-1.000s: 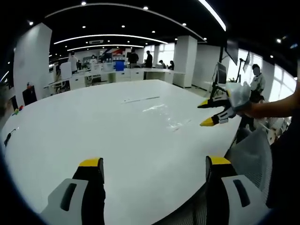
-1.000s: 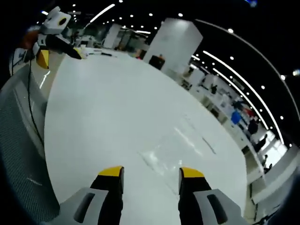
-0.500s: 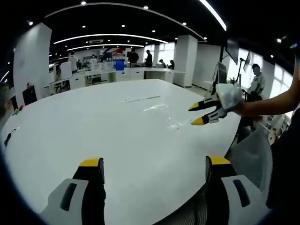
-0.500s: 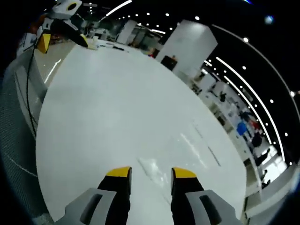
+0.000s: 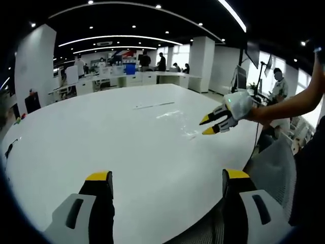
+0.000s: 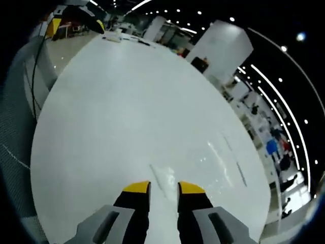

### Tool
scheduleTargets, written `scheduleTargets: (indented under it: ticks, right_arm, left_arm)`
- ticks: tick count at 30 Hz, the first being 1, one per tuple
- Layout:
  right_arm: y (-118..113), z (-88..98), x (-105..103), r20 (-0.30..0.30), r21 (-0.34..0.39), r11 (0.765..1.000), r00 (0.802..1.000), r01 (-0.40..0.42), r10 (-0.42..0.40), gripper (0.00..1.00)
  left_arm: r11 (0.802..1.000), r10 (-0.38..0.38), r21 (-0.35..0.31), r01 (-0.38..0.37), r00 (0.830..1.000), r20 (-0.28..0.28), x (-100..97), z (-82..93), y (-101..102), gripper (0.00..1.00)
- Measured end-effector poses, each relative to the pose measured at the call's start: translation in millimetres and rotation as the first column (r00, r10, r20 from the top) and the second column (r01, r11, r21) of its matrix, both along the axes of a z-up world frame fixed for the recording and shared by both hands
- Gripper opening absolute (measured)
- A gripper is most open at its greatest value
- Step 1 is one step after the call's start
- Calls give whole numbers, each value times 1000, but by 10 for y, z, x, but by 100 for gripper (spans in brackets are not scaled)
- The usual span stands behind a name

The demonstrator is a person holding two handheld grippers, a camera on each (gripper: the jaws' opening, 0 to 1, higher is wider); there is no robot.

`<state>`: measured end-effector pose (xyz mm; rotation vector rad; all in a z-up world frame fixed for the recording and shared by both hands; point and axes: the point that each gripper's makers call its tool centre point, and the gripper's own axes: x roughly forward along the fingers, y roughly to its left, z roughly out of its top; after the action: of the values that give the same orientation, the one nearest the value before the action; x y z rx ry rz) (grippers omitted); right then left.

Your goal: Open the resealable bag by pulling the two sides of the seal apart until the entire bag opening is separated and visibly accessible.

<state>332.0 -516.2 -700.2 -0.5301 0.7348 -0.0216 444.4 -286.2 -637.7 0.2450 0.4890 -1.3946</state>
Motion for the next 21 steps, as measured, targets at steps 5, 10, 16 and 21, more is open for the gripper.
scheduleTargets:
  ticks: [5, 10, 16, 21]
  right_arm:
    - [-59, -221, 178, -76, -14, 996, 993, -89, 87, 14]
    - [-202, -550, 228, -207, -26, 980, 960, -198, 188, 13]
    - [-314, -727, 275, -256, -4, 977, 945, -213, 205, 7]
    - [-318, -722, 314, -230, 31, 982, 955, -185, 187, 7]
  left_arm:
    - [1000, 11, 5, -11, 1000, -1, 15, -13, 14, 87]
    - [1000, -3, 27, 3, 1000, 6, 26, -56, 21, 87]
    - [999, -13, 45, 13, 1000, 8, 22, -88, 11, 87]
    - [999, -6, 44, 6, 1000, 11, 43, -71, 5, 87]
